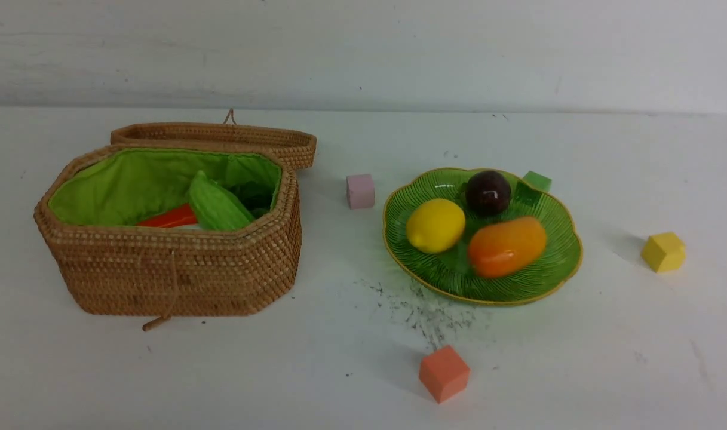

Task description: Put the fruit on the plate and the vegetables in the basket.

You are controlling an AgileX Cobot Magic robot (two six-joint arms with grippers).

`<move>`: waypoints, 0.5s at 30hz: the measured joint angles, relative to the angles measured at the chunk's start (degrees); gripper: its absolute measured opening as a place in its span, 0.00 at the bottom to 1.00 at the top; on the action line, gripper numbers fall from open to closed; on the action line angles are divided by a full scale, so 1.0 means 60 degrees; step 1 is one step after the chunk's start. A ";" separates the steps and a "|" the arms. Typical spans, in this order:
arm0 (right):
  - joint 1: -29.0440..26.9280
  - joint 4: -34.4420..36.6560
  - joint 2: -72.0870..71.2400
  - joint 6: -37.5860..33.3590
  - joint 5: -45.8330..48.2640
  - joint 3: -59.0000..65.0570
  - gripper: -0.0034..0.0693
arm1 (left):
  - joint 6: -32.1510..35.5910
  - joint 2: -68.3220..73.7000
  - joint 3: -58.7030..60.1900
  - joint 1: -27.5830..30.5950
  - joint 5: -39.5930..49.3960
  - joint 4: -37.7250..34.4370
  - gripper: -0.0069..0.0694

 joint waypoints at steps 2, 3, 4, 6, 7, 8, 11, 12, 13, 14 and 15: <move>0.0000 -0.0113 -0.0010 0.0000 0.0029 0.0009 0.08 | 0.0000 0.0000 0.0000 0.0000 0.0150 -0.0010 0.07; -0.0024 -0.0266 -0.0052 0.0000 -0.0055 0.0053 0.08 | 0.0000 0.0000 0.0000 0.0000 0.0210 -0.0010 0.07; -0.0047 -0.0304 -0.0066 0.0000 -0.0144 0.0074 0.08 | 0.0000 0.0000 0.0000 0.0000 0.0241 -0.0010 0.07; -0.0607 -0.0548 -0.0643 -0.0296 -0.1283 0.0674 0.04 | 0.0000 0.0000 0.0000 0.0000 0.0348 -0.0010 0.07; -0.0950 -0.0537 -0.1043 -0.0588 -0.1928 0.1099 0.03 | 0.0000 0.0000 0.0000 0.0000 0.0380 -0.0010 0.07; -0.1246 -0.0509 -0.1525 -0.0866 -0.2500 0.1509 0.02 | 0.0000 0.0000 0.0000 0.0000 0.0409 -0.0010 0.07; -0.2285 -0.0310 -0.3099 -0.1770 -0.4283 0.3301 0.02 | 0.0000 0.0000 0.0000 0.0000 0.0490 -0.0010 0.07; -0.2660 -0.0287 -0.3748 -0.1879 -0.4882 0.4134 0.02 | 0.0000 0.0000 0.0000 0.0000 0.0498 -0.0010 0.07; -0.2869 -0.0272 -0.4134 -0.1971 -0.5213 0.4676 0.02 | 0.0000 0.0000 0.0000 0.0000 0.0498 -0.0010 0.07; -0.2913 -0.0272 -0.4223 -0.1971 -0.5292 0.4807 0.02 | 0.0000 0.0000 0.0000 0.0000 0.0498 -0.0010 0.07; -0.3196 -0.0203 -0.4836 -0.2049 -0.5800 0.5874 0.02 | 0.0000 0.0000 0.0000 0.0000 0.0510 -0.0010 0.07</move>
